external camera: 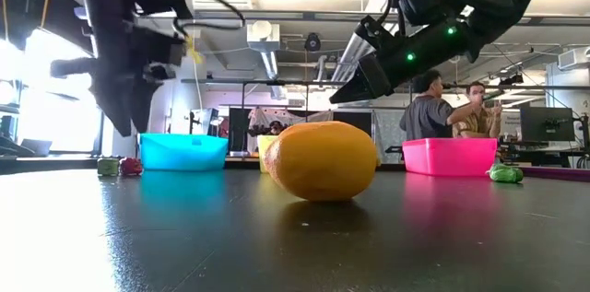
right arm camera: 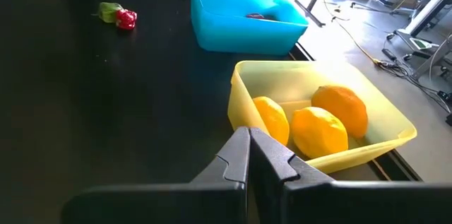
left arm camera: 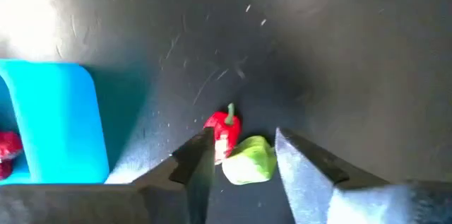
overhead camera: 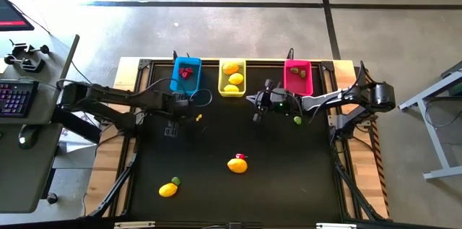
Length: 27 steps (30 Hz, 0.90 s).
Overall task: Sort produce into baskets
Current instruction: Put the red bell pepper into the blue bin
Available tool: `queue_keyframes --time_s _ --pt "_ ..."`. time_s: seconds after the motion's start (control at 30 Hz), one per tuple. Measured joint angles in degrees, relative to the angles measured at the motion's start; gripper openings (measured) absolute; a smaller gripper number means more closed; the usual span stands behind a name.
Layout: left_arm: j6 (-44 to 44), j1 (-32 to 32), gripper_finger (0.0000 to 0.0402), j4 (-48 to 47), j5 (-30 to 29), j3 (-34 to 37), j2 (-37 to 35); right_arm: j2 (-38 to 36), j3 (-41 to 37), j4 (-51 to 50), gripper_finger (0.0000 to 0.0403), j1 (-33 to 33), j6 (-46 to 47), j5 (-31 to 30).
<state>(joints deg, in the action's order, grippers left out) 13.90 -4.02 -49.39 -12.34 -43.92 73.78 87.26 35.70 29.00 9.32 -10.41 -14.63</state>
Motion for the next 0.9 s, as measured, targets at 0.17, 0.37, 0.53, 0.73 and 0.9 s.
queue_keyframes --time_s 0.17,0.37,0.53,0.73,0.9 --pt "3.04 -2.92 0.0173 1.51 0.14 0.00 4.92 0.00 0.00 -0.01 0.0000 0.00 -0.04 0.00" --pt "4.89 -4.73 0.0172 3.00 0.45 0.00 10.33 0.00 0.00 -0.03 0.0000 0.00 -0.09 0.01" --pt "5.30 -5.08 0.0154 3.00 0.81 0.00 13.48 0.00 0.00 -0.06 0.0000 0.00 -0.09 0.02" --pt "2.44 -5.08 0.0101 4.17 1.11 0.00 14.75 0.00 0.02 -0.21 0.0000 0.00 -0.09 0.02" --pt "2.25 -5.71 0.0037 4.86 1.42 0.00 14.75 0.00 0.02 -0.54 0.0000 0.00 -0.09 0.02"
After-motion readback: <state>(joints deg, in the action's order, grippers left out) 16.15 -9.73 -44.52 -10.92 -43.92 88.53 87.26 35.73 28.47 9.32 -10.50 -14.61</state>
